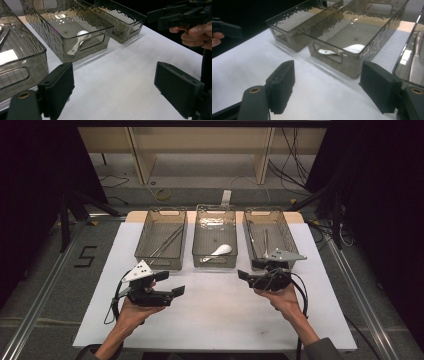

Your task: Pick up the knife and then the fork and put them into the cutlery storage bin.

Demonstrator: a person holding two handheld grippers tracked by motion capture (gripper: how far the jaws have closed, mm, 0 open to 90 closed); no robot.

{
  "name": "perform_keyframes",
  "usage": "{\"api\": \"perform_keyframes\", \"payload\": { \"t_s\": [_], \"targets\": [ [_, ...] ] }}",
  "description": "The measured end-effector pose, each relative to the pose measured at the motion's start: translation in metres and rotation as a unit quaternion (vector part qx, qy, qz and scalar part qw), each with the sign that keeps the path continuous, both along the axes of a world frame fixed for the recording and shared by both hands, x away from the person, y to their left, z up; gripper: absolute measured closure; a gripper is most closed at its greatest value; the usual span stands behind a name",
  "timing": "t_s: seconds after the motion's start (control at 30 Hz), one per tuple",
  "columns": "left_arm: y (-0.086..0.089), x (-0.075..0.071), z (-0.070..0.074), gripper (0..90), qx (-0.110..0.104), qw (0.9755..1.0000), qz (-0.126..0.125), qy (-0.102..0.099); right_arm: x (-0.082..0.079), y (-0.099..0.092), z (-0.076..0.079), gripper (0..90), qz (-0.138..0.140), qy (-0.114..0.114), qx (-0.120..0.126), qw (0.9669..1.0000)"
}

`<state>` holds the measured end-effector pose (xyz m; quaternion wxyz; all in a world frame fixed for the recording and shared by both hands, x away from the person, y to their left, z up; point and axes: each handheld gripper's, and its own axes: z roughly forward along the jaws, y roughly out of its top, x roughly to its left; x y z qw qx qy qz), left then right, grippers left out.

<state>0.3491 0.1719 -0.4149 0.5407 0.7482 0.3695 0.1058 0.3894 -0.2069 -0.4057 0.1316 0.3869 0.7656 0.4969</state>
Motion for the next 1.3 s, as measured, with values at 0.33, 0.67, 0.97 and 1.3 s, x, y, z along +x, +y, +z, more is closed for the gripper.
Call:
{"api": "perform_keyframes", "payload": {
  "t_s": [0.33, 0.67, 0.97, 1.3],
  "targets": [
    [-0.001, -0.001, 0.000, 15.3, 0.000, 1.0000, -0.006, 0.001, -0.022, -0.006, -0.003, 28.1, 0.008, -0.013, 0.012, 0.9998],
    [0.001, -0.001, 0.000, 15.3, -0.003, 1.0000, -0.008, 0.000, -0.041, -0.010, -0.013, 27.4, 0.018, -0.020, 0.021, 0.9994],
    [0.000, -0.001, 0.000, 15.3, -0.004, 0.9999, -0.010, 0.001, -0.055, -0.024, -0.022, 27.4, 0.003, -0.030, 0.029, 0.9991],
    [0.001, -0.002, 0.000, 15.3, -0.008, 0.9999, -0.008, 0.002, -0.066, -0.027, -0.033, 25.6, -0.003, -0.032, 0.015, 0.9994]
  ]
}}
